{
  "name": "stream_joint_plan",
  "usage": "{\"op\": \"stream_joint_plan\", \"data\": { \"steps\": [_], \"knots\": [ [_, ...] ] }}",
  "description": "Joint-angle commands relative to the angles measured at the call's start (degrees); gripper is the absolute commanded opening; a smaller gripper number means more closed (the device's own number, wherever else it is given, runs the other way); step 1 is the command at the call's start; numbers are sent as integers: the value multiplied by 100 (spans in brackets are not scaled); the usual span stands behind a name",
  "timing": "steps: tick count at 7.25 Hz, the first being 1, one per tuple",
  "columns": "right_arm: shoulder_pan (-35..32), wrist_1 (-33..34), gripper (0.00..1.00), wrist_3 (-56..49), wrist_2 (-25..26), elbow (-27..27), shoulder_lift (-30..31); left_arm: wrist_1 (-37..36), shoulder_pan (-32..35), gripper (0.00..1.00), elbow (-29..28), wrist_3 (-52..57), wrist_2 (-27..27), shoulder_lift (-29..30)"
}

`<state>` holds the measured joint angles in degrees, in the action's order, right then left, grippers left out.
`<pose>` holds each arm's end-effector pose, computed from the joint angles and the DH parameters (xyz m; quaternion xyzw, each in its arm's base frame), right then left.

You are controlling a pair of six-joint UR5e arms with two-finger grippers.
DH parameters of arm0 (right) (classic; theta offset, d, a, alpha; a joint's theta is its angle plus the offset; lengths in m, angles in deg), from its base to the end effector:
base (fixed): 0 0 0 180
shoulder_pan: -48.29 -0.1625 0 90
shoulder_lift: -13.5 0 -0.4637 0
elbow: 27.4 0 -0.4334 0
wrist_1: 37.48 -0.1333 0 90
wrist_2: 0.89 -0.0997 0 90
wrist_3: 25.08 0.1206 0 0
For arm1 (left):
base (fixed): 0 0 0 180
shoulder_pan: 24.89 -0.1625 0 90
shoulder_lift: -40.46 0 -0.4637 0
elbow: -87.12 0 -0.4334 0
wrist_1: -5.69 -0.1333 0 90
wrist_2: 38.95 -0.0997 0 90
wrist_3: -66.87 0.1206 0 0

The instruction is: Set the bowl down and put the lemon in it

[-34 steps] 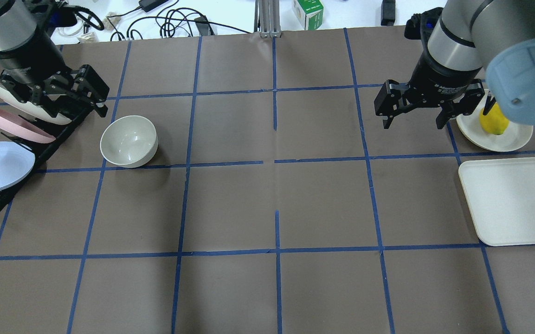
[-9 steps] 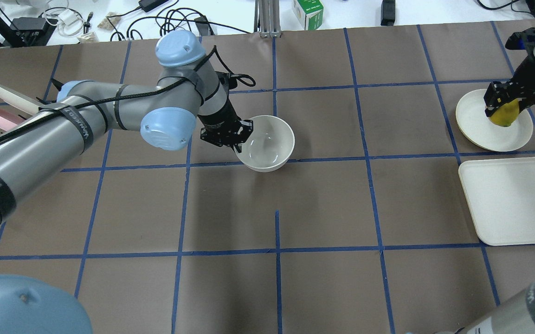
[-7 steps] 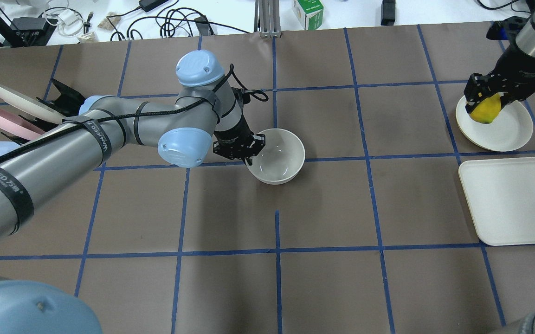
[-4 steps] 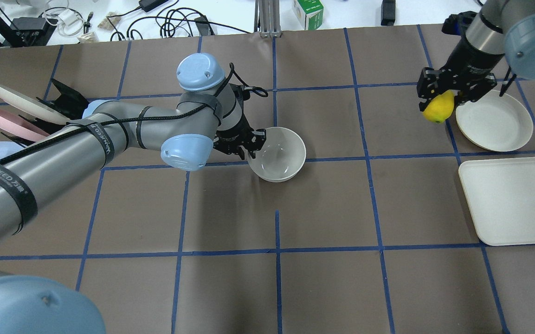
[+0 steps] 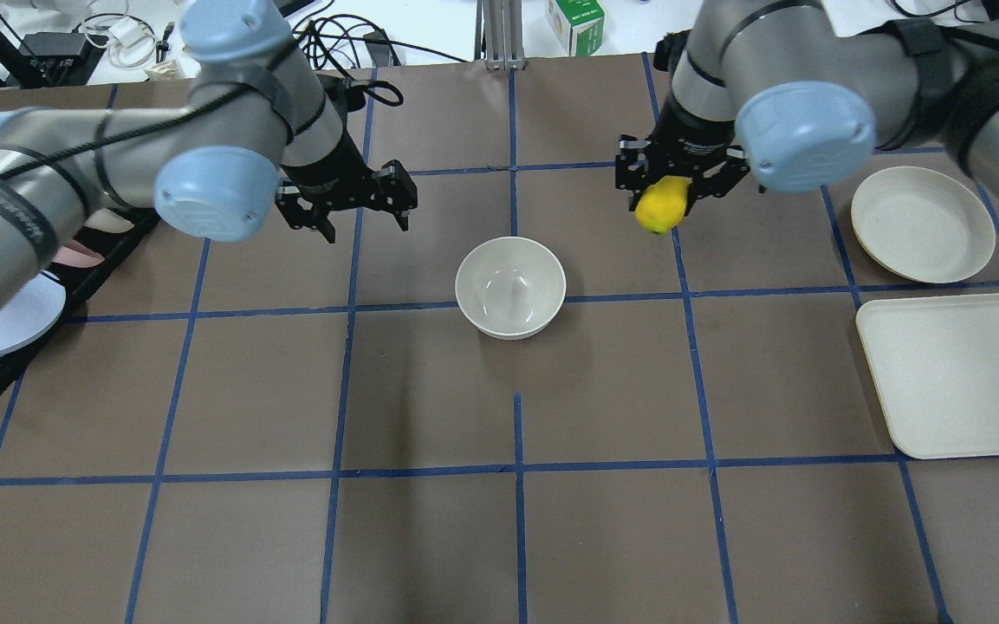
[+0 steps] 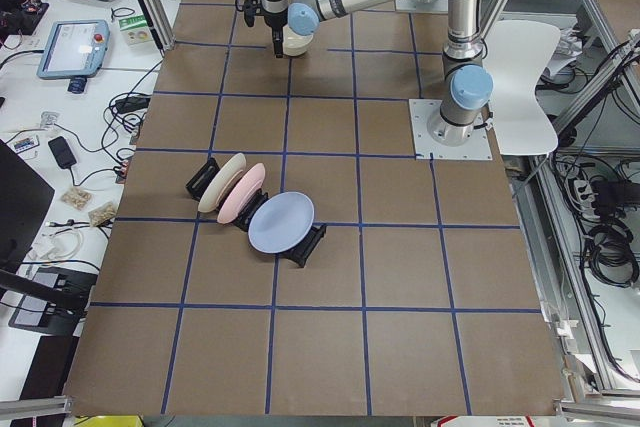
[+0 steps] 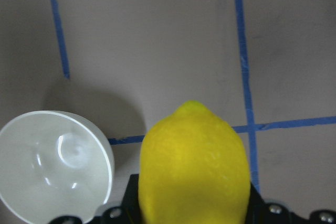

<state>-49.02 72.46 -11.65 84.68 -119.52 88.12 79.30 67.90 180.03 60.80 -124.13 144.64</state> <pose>0.2230 -0.6177 0.3634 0.0525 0.9976 -0.0140 0.0418 -0.1737 -0.6184 0.3633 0.0289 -0.9987 -0.0093 0.0415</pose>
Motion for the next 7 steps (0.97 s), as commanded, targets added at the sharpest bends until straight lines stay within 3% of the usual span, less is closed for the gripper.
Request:
{"op": "stream_joint_plan", "data": {
  "steps": [1,3,4,7],
  "knots": [
    [-874,308,0,720,12,-8,-332,1580,-514,100,-527,1050,-375,-783],
    [-1446,683,0,1213,21,-8,-788,1946,-570,100,-494,1451,-376,-1363],
    [-1579,1086,0,1450,47,-8,-1026,1903,-569,100,-502,1451,-341,-1470],
    [-1546,1266,0,1400,196,-51,-1187,1972,-560,100,-441,1416,-314,-1525]
  ]
}}
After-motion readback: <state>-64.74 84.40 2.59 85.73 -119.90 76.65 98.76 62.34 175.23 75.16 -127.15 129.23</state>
